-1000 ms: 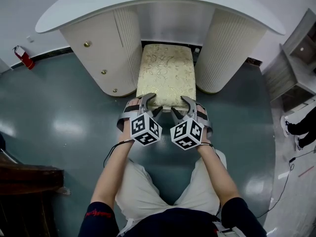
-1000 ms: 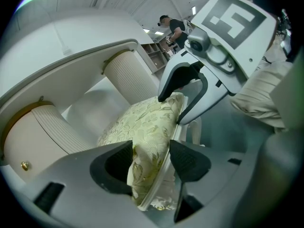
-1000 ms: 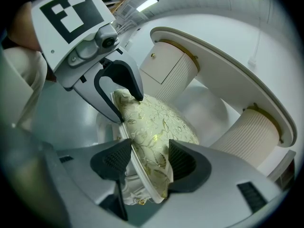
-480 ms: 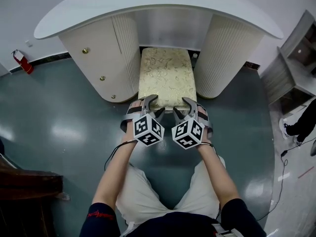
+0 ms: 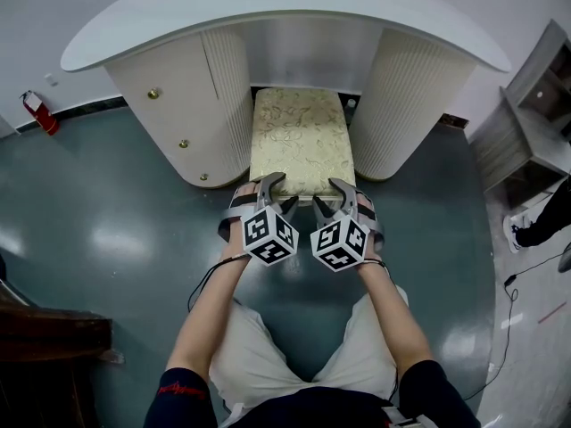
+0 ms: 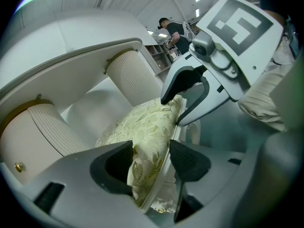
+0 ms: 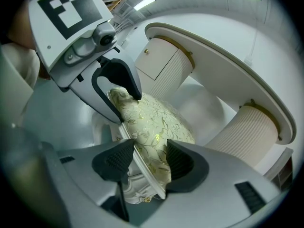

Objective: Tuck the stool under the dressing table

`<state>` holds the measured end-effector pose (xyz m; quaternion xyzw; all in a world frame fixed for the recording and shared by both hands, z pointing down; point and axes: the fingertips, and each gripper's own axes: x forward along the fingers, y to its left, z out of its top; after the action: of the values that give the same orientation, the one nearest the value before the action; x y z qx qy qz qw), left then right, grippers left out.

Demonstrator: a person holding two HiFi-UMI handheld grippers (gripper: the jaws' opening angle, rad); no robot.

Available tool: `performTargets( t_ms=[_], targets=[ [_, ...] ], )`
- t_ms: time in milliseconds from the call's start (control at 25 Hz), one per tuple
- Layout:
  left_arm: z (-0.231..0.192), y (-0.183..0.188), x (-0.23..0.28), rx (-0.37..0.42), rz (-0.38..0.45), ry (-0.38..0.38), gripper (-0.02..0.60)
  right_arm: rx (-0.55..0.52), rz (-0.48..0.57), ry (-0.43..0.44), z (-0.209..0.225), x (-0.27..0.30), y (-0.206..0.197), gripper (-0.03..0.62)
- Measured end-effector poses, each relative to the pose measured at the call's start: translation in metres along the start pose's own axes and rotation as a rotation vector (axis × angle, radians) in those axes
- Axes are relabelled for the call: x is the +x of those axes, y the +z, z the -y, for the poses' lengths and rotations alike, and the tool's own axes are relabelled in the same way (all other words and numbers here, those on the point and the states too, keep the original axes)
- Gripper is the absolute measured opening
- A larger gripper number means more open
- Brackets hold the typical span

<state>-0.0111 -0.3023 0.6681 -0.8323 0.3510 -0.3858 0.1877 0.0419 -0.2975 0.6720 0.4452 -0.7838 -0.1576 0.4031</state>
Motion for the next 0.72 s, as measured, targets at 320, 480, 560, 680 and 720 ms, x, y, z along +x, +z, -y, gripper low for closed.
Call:
performTargets(
  t_ms=[320, 480, 560, 680, 720],
  targets=[
    [-0.0017, 0.0009, 0.0004, 0.000, 0.002, 0.002, 0.258, 0.002, 0.006, -0.011, 0.0006, 0.0003, 0.0009, 0.227],
    [-0.0034, 0.0002, 0.0003, -0.004, 0.003, 0.002, 0.258, 0.001, 0.008, -0.007, -0.0008, 0.0013, 0.0025, 0.215],
    [-0.0032, -0.0001, 0.0007, -0.004, 0.001, -0.001, 0.259, 0.000, 0.010, -0.005, -0.0016, 0.0015, 0.0024, 0.211],
    [-0.0059, -0.0047, 0.0016, 0.006, -0.021, 0.019, 0.258, -0.004, 0.024, -0.012, -0.0041, 0.0051, 0.0046, 0.207],
    [-0.0081, -0.0063, 0.0016, 0.012, -0.026, 0.032, 0.256, -0.010, 0.029, -0.020, -0.0042, 0.0068, 0.0066, 0.208]
  ],
)
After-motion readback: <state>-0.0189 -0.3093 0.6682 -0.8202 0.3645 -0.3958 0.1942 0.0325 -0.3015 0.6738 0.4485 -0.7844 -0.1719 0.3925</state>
